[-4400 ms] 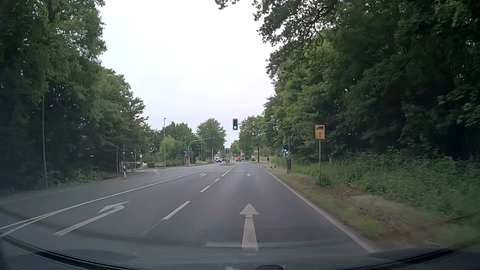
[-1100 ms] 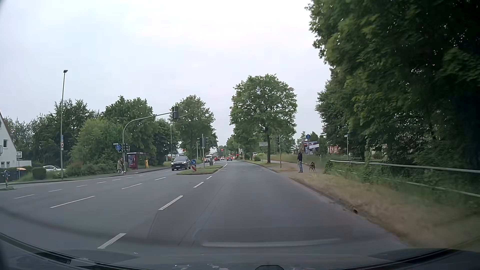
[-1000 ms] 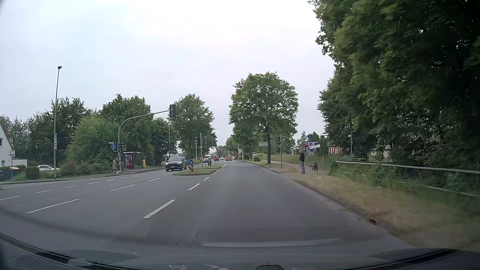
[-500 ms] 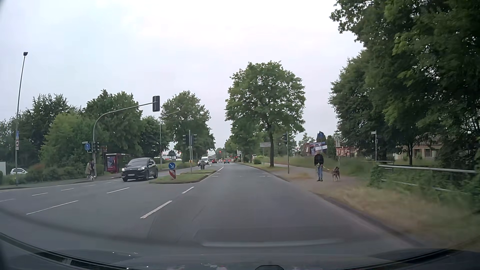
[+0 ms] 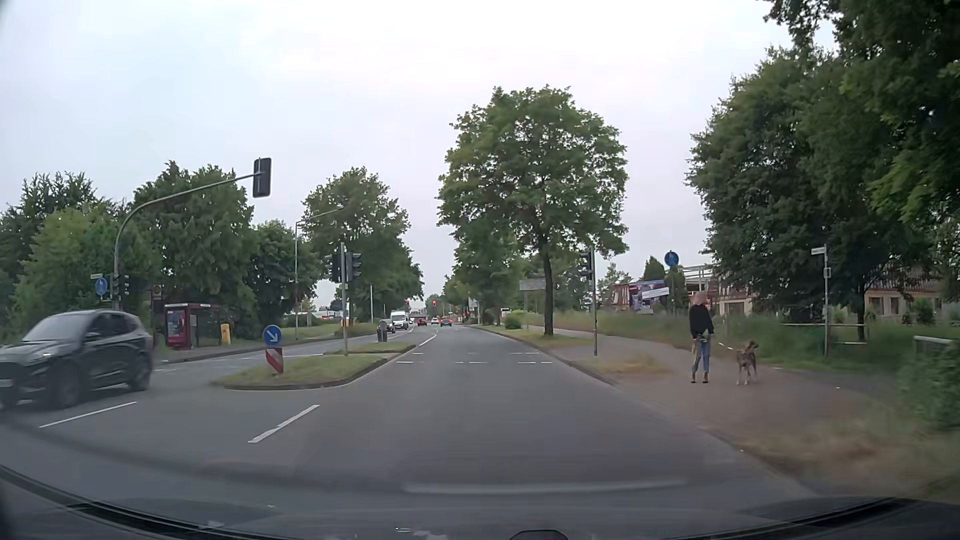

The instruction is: Follow the waypoints while adhering to traffic rules and regulations

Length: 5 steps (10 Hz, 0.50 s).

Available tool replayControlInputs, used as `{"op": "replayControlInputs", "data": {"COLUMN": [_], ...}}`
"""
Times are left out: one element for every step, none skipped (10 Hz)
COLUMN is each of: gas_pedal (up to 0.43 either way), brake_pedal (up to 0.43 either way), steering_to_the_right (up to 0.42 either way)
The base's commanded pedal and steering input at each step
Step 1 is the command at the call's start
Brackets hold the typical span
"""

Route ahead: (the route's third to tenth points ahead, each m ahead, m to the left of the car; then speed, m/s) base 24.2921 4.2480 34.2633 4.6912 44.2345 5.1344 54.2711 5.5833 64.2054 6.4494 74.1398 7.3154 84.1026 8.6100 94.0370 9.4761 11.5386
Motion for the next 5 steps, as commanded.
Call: {"op": "replayControlInputs", "data": {"gas_pedal": [0.150,0.150,0.150,0.150,0.150], "brake_pedal": [0.000,0.000,0.000,0.000,0.000], "steering_to_the_right": [0.001,-0.008,-0.012,-0.013,-0.013]}}
